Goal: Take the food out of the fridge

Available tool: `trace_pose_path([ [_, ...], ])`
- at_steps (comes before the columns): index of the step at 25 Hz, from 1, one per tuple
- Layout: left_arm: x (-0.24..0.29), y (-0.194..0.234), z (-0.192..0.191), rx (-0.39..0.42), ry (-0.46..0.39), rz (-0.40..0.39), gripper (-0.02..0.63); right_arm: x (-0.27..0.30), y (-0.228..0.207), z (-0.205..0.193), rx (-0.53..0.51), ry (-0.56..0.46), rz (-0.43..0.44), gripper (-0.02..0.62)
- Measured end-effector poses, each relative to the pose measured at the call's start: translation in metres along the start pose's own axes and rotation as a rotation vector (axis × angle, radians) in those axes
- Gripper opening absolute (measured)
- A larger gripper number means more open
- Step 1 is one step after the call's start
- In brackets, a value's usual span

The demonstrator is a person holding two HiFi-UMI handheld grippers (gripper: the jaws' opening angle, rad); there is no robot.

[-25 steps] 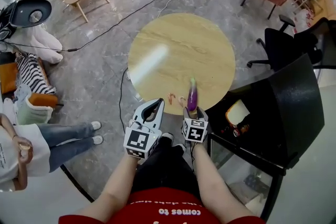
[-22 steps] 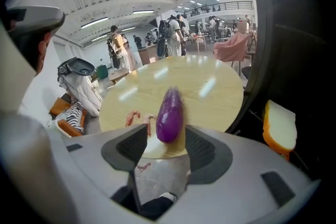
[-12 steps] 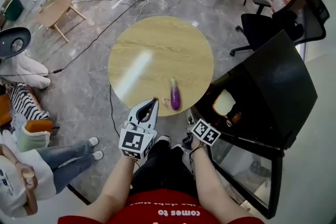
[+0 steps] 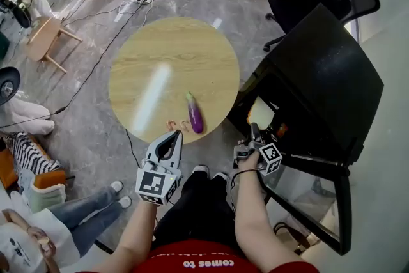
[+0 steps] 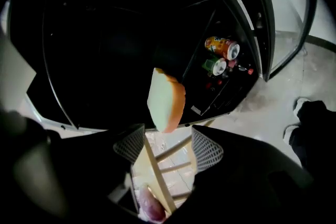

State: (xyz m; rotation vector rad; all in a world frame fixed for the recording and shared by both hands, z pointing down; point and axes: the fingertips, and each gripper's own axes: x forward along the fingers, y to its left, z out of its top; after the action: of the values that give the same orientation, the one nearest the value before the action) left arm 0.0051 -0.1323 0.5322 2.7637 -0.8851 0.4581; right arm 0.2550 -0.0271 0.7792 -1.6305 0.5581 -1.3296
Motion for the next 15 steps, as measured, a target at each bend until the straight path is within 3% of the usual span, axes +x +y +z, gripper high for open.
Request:
trace_pose_path([
  [6, 0.010, -0.005, -0.017, 0.016, 0.025, -0.026, 0.003, 0.013, -0.016, 0.023, 0.078, -0.077, 0.016, 0.258],
  [12, 0.016, -0.013, -0.024, 0.022, 0.031, -0.048, 0.003, 0.020, -0.017, 0.030, 0.017, -0.092, 0.017, 0.255],
  [14, 0.017, -0.017, -0.025, 0.023, 0.034, -0.055, 0.003, 0.019, -0.013, 0.033, 0.026, -0.100, 0.050, 0.226],
  [15, 0.018, -0.019, -0.025, 0.025, 0.035, -0.058, 0.003, 0.018, -0.011, 0.034, 0.028, -0.100, 0.069, 0.179],
])
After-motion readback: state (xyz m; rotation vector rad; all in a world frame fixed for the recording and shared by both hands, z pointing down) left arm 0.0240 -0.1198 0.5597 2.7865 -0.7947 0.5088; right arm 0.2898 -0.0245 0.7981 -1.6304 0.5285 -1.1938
